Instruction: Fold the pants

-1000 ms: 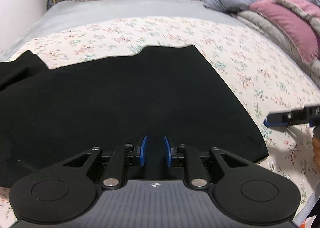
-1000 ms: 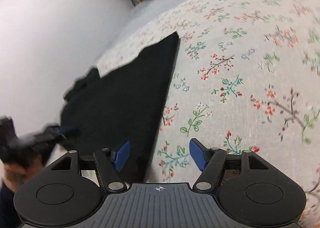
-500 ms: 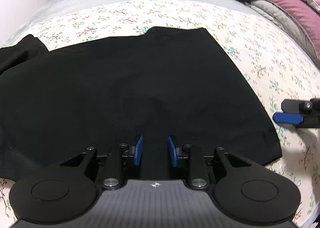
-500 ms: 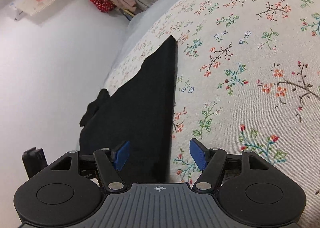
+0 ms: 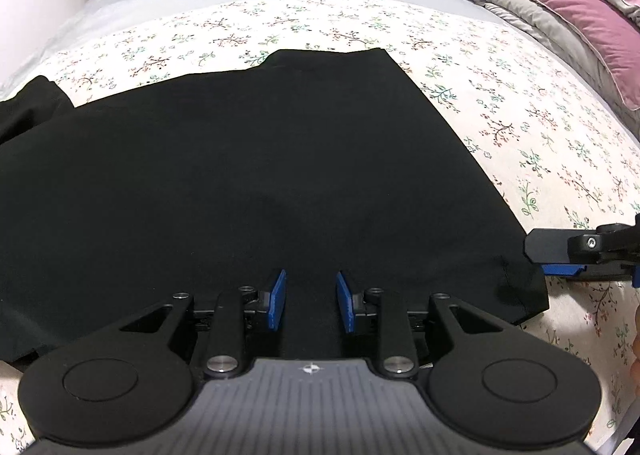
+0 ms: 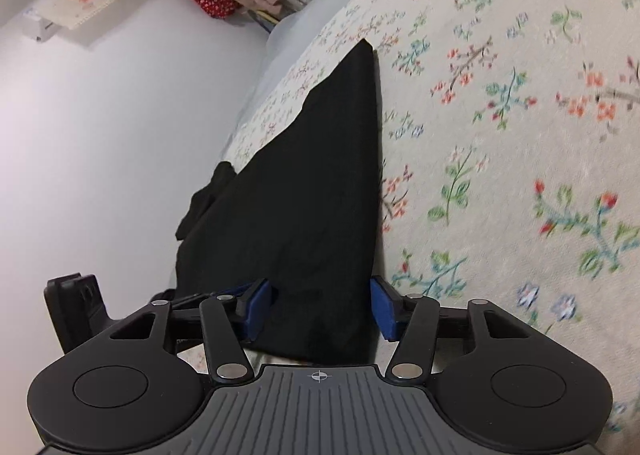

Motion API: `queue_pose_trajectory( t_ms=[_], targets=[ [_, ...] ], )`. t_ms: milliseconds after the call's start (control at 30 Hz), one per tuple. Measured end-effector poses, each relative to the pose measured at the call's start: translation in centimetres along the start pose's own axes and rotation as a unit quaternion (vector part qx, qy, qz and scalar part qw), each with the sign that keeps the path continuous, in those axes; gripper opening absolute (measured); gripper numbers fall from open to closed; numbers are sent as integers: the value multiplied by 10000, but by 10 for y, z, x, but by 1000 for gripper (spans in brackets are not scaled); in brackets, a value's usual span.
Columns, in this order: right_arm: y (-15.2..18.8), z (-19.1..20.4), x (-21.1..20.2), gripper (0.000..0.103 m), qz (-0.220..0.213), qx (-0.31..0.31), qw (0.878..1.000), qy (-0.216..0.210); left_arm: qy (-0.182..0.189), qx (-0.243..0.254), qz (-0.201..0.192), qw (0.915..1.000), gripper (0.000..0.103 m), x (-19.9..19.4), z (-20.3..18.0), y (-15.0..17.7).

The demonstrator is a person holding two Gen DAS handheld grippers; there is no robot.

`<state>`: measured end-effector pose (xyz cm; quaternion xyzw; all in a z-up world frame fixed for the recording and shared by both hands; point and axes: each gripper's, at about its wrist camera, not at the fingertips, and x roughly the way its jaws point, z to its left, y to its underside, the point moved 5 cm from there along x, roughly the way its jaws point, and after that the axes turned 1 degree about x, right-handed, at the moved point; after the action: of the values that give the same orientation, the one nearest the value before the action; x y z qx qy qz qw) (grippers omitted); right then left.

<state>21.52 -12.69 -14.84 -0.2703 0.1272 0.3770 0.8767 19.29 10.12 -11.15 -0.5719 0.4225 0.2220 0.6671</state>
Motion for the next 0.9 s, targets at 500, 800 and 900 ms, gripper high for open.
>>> queue_pose_trajectory(
  t_ms=[500,800,900],
  targets=[
    [15,-6,1,10,-129,106,9995,271,-324,-75,152,9993,52,2,-6,-12],
    [13,-1,0,5,-126,73,9992,372,-229,22,-276,9994,63,-3,-51,-61],
    [14,-7,3,6,-101,39,9994,319,-359,173,-303,9987,69,12,-78,-80]
  ],
)
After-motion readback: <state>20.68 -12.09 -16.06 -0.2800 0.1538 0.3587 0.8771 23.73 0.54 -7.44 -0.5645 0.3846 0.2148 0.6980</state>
